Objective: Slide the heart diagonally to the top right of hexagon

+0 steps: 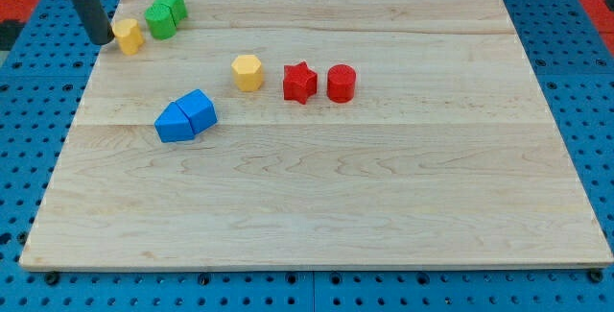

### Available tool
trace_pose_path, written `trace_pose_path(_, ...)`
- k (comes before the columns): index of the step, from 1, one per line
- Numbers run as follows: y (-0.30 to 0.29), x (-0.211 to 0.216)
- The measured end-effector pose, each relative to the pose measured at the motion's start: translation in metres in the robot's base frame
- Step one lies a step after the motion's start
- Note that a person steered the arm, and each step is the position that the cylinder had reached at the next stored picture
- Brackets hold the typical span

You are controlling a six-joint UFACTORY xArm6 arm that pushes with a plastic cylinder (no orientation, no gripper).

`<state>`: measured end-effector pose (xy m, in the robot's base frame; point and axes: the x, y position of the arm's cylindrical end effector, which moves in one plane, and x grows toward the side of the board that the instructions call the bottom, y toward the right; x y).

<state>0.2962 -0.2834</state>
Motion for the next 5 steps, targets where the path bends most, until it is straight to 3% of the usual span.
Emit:
trace_pose_path(1, -0.012, -0.002)
trace_pose_path(3, 0.049, -0.013)
trace_pose_path(4, 0.093, 0.009)
trace_pose_path(5, 0.081, 0.023)
